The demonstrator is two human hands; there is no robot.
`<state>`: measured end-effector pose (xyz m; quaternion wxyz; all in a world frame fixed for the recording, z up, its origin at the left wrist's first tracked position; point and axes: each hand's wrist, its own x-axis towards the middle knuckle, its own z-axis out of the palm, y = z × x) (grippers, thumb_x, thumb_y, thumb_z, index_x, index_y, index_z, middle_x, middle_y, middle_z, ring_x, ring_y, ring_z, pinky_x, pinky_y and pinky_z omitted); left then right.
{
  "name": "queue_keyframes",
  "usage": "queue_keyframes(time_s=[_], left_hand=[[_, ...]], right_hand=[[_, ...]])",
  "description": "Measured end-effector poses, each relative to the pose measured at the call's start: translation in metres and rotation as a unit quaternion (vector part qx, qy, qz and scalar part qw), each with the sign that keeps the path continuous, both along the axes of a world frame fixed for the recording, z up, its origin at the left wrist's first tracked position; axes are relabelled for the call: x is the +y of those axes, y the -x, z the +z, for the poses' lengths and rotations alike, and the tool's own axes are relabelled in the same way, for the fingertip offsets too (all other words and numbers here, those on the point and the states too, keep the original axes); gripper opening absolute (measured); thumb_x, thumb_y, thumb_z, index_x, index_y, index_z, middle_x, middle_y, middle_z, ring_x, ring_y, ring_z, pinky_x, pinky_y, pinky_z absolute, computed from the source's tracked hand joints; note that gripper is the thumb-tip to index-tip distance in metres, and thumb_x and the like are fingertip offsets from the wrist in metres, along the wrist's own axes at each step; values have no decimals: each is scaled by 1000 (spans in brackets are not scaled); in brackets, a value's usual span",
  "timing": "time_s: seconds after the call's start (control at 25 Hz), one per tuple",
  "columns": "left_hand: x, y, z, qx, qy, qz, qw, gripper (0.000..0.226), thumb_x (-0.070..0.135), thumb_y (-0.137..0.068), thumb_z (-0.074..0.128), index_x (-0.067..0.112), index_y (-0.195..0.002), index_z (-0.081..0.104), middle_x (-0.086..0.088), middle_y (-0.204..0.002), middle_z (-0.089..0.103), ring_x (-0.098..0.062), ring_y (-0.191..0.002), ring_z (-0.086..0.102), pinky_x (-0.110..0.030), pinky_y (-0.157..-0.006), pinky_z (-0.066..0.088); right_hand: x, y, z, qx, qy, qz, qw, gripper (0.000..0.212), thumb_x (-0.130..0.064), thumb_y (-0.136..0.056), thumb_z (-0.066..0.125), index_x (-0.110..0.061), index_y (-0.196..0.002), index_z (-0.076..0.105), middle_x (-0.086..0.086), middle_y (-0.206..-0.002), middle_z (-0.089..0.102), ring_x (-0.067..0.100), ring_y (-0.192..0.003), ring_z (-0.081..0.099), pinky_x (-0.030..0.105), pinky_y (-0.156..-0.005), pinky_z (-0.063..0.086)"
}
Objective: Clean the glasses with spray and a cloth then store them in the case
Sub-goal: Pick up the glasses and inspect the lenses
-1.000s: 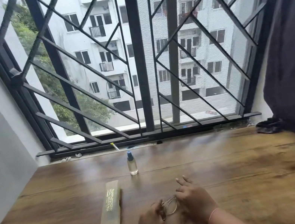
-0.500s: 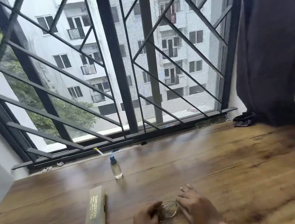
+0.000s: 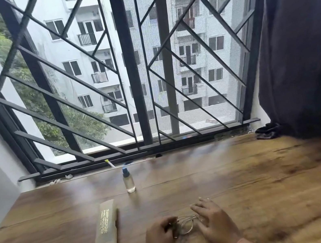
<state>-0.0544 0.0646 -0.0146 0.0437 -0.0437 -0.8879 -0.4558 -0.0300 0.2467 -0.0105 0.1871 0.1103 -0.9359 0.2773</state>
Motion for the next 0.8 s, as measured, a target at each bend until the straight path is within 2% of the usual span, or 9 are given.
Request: queue_keyframes(time_s=[0.08,0.16,0.32,0.4,0.48,0.52,0.56,0.68,0.8], left_hand=[[1,-1,-1,4,-22,7,1000,26,0,-72,70,20,-87,76,3,-86,75,26,-76,52,4,-65,37],[1,-3,-2,5,-36,9,999,24,1,-71,71,20,-85,77,3,-84,75,29,-71,51,3,-65,38],[0,-1,-5,9,-42,8,999,24,2,-70,73,21,-85,77,10,-79,74,27,-71,53,2,-65,40],[0,0,-7,6,-42,5,999,23,4,-70,75,21,-85,77,20,-73,71,25,-71,55,0,-66,42],[-1,1,-8,3,-41,7,999,24,5,-69,75,23,-84,77,22,-75,71,19,-75,59,-2,-68,44],[-1,0,-7,2,-43,8,999,24,4,-69,75,23,-84,77,26,-76,70,13,-78,62,-4,-70,45],[-1,0,-6,0,-45,7,999,24,4,-69,75,23,-83,77,33,-73,66,8,-80,63,-5,-72,46],[-3,-4,4,0,-58,4,998,25,9,-68,72,31,-79,75,40,-58,58,5,-77,65,-14,-75,51],[-3,-4,12,24,-74,4,997,50,9,-67,75,58,-66,65,37,-59,61,8,-69,65,-16,-71,53]], right_hand=[[8,-3,2,-59,128,-44,989,49,-3,-71,62,-19,-116,64,-7,-114,62,-6,-96,54,1,-89,35],[19,-6,3,-93,217,-112,965,49,8,-76,57,-19,-116,62,2,-112,66,-8,-73,58,-2,-71,37],[35,-9,2,-135,215,-128,959,54,19,-69,58,-20,-105,69,6,-103,71,-6,-93,58,-8,-75,31],[35,-11,9,-139,190,-112,965,56,16,-67,62,-33,-91,74,-14,-94,72,-14,-95,51,-9,-75,29],[38,-10,7,-130,158,-96,974,83,13,-67,64,-69,-78,57,-50,-84,54,-26,-90,49,-8,-76,30],[40,-8,4,-126,144,-94,977,87,11,-67,65,-74,-75,52,-56,-80,50,-27,-84,51,-8,-76,31],[38,-8,3,-110,132,-98,980,79,9,-68,66,-68,-77,57,-50,-82,55,-21,-83,56,-8,-76,32],[25,-4,5,-14,79,-84,993,24,-6,-64,70,-19,-84,75,-6,-82,74,11,-87,65,3,-80,38],[9,3,19,62,-45,5,997,27,-23,-58,71,-19,-84,75,-10,-83,72,5,-85,61,10,-87,39]])
